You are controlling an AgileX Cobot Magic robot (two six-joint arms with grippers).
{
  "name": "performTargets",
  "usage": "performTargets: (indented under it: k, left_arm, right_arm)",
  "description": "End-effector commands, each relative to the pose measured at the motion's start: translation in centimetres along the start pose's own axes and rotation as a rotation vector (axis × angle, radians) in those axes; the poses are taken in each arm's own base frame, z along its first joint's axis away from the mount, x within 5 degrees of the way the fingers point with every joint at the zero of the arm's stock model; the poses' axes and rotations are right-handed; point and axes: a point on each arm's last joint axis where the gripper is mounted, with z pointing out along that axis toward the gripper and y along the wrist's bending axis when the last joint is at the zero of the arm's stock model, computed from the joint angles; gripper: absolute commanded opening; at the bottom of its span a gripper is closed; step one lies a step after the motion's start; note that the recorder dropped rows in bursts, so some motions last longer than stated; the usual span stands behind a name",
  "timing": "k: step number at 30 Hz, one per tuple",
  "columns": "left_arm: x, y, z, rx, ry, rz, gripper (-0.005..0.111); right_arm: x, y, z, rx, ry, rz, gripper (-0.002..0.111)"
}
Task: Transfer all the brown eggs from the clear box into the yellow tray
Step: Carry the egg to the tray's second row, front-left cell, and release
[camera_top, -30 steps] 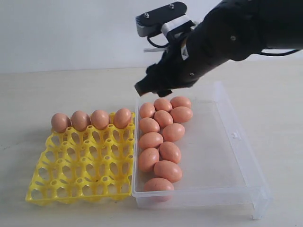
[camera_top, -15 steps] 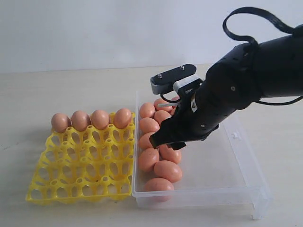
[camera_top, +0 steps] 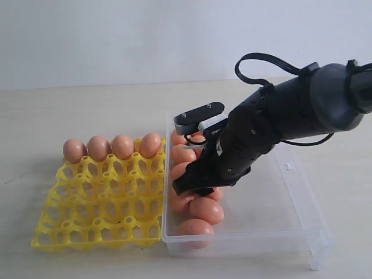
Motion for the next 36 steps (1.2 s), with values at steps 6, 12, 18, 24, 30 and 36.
performTargets:
  k: [6, 12, 18, 24, 30, 36]
  left_arm:
    - [-0.2, 0.0, -0.1, 0.005, -0.019, -0.005, 0.000]
    - [-0.2, 0.0, -0.1, 0.005, -0.019, -0.005, 0.000]
    - [-0.2, 0.0, -0.1, 0.005, -0.019, -0.005, 0.000]
    - [-0.2, 0.0, -0.1, 0.005, -0.019, -0.005, 0.000]
    - [-0.2, 0.0, -0.1, 0.005, -0.019, -0.005, 0.000]
    - [-0.2, 0.0, -0.1, 0.005, -0.019, -0.005, 0.000]
  right_arm:
    - [0.3, 0.0, 1.6, 0.007, 0.048, -0.004, 0.006]
    - [0.2, -0.2, -0.8, 0.018, 0.062, -0.045, 0.000]
    - [-3.2, 0.1, -7.9, -0.044, -0.306, -0.040, 0.000]
    - [-6.0, 1.4, -11.3, -0.140, -0.698, -0.056, 0.000]
    - [-7.0, 4.5, -8.4, -0.187, -0.727, -0.146, 0.000]
    - [-8.2, 8.0, -4.1, -0.241, -0.729, -0.192, 0.000]
